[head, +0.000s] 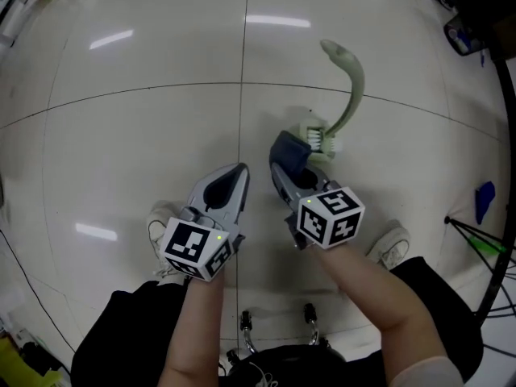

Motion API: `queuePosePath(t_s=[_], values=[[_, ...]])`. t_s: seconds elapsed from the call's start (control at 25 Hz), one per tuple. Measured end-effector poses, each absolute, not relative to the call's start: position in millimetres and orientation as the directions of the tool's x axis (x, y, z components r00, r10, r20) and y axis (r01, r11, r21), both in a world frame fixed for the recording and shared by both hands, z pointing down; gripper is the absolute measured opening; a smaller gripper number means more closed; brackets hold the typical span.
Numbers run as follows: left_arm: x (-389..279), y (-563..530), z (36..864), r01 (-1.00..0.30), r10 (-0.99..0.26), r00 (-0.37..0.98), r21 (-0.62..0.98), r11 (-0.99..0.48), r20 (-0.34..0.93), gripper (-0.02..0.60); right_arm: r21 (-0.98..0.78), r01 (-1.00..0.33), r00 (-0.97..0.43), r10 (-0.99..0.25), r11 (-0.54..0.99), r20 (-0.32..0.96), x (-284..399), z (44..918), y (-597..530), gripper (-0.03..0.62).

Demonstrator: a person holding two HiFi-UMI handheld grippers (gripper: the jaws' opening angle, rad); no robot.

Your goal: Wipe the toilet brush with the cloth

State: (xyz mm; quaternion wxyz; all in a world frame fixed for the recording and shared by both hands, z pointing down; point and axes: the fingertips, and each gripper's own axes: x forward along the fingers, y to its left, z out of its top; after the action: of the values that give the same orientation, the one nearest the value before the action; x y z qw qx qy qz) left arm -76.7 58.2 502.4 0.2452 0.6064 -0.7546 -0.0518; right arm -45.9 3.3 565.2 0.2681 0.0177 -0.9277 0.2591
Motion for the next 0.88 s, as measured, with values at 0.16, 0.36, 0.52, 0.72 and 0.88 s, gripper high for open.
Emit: queuePosePath(t_s=[0.16,0.36,0.52,0.72,0.88], values=[[-78,54,510,-0.879,-0.937,-0.134,0.397,0.263,0.324,0.006,-0.601,-0.274,-0.871,0.072,0.75,0.487,-69,575,7,0.066],[-96,34,504,-0.888,-0.945,-0.109,0.396,0.232,0.309,0.006,-0.692,-0.367,-0.875,0.023,0.621,0.484,-82,586,1,0.066],[-99,32,508,-0.888,-0.946,-0.086,0.407,0.215,0.311,0.006,-0.71,-0.443,-0.857,-0.025,0.548,0.515,-76,606,-12,0.066],[-103,37,516,-0.874,-0.948,-0.075,0.436,0.212,0.311,0.006,-0.687,-0.537,-0.811,-0.074,0.49,0.581,-50,633,-18,0.066],[-97,36,519,-0.87,-0.949,-0.055,0.452,0.198,0.31,0.006,-0.663,-0.63,-0.751,-0.1,0.404,0.653,-15,652,-22,0.066]])
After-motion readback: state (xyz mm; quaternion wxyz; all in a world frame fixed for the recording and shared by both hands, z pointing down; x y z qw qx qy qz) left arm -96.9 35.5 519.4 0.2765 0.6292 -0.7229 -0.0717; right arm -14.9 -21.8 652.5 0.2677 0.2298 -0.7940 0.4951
